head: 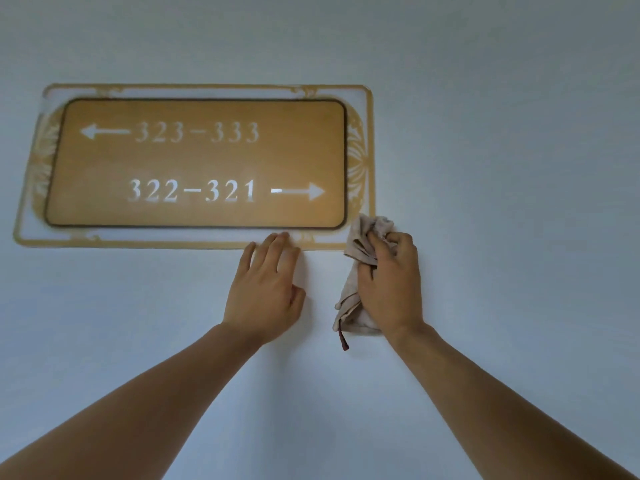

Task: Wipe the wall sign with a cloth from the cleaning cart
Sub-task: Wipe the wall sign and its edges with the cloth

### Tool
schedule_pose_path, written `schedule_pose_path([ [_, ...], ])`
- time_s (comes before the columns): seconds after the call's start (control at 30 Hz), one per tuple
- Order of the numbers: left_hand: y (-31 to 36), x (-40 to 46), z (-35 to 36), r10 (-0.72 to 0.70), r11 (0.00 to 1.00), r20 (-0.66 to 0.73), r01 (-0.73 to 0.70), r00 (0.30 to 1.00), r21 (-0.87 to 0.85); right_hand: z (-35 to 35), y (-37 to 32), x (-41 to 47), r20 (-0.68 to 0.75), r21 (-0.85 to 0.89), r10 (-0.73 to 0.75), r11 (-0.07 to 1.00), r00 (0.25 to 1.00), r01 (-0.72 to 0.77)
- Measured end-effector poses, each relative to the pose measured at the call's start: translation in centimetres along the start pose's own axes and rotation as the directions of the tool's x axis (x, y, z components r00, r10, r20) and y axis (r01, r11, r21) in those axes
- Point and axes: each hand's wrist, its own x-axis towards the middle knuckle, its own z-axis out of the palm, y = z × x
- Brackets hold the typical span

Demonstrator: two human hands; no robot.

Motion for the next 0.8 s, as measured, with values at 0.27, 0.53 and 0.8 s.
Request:
schedule_pose_path([
  [0.27,-2.7,-2.6,-3.0,-0.023,0.998,0.066,0.02,0.998,0.055,1.0,-2.7,-1.9,0.013,-0.018,0.109,0.994,0.994,-0.108],
  [0.53,-5.5,-3.2,-4.9,-0.106,0.987,0.067,0.096,0.992,0.131,2.1,-3.2,-1.5,-0.074,0.019,0.137,0.99,0.988,-0.136],
  [0.8,-6.5,-3.2,-5.1,-0.273,0.95,0.091,0.253,0.958,0.186,3.6,-4.2,-2.1,-0.078,0.116,0.055,0.992,0.995,-0.046],
])
